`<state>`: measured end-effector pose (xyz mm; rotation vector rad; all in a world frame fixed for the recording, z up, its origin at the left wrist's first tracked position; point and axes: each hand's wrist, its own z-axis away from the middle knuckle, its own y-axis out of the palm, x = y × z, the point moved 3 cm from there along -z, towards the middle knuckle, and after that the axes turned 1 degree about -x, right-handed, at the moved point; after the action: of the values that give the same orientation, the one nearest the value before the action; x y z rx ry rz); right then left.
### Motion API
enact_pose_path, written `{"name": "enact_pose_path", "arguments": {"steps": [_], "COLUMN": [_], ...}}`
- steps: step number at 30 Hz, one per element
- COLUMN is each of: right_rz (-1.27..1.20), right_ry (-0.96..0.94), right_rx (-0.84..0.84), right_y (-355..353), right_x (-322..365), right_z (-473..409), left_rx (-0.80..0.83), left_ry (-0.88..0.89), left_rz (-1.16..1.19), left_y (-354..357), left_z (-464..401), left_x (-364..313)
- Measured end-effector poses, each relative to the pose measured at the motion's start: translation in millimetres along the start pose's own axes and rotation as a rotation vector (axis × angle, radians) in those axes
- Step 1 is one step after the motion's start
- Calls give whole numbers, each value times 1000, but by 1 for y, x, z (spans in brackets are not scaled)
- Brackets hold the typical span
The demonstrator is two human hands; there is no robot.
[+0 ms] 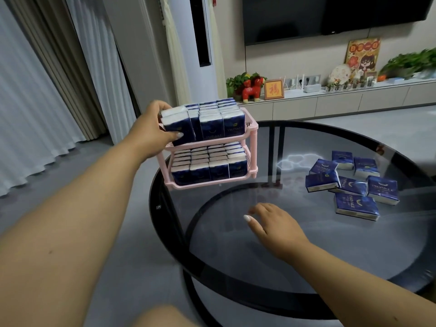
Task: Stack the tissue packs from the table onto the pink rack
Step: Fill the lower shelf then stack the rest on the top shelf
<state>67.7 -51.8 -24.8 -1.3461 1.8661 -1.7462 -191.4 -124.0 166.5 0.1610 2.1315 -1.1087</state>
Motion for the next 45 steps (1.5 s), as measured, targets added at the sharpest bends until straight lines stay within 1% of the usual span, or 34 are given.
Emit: {"name": "enact_pose_path", "arguments": {"steps": [8,14,21,23,25,29,31,37,39,42,45], "right_rz": [23,39,48,51,58,66,66,67,77,77,89], "right_ry": [-21,-24,-22,-20,-20,-24,-26,-35,-38,-36,-42], "right_rx": [-12,-10,-5,0,3,-1,-1,2,3,2,4], "right_y": [1,1,2,2,2,2,1,-1,-1,-1,-1], "right_x": [0,2,2,2,2,3,4,6,6,6,6], "right_z": [-1,-2,-3,-2,-3,-2,-2,-2,-2,-2,-2], "left_rx": [90,127,84,37,-13,2,-17,-83,-66,-33,-37], "left_ry": [-61,-60,-63,-53,-29,38,69,104,92,39,25], "left_rz": [-28,-62,-160,-210,-240,-343,-374,-386,-393,-319,-302], "left_y": [9,20,30,32,31,35,37,41,42,45,46], "left_z": [-32,-40,-43,-43,-42,-40,-38,-34,-33,-30,-30], "left_x": [4,3,9,11,12,11,7,1,1,2,1]}}
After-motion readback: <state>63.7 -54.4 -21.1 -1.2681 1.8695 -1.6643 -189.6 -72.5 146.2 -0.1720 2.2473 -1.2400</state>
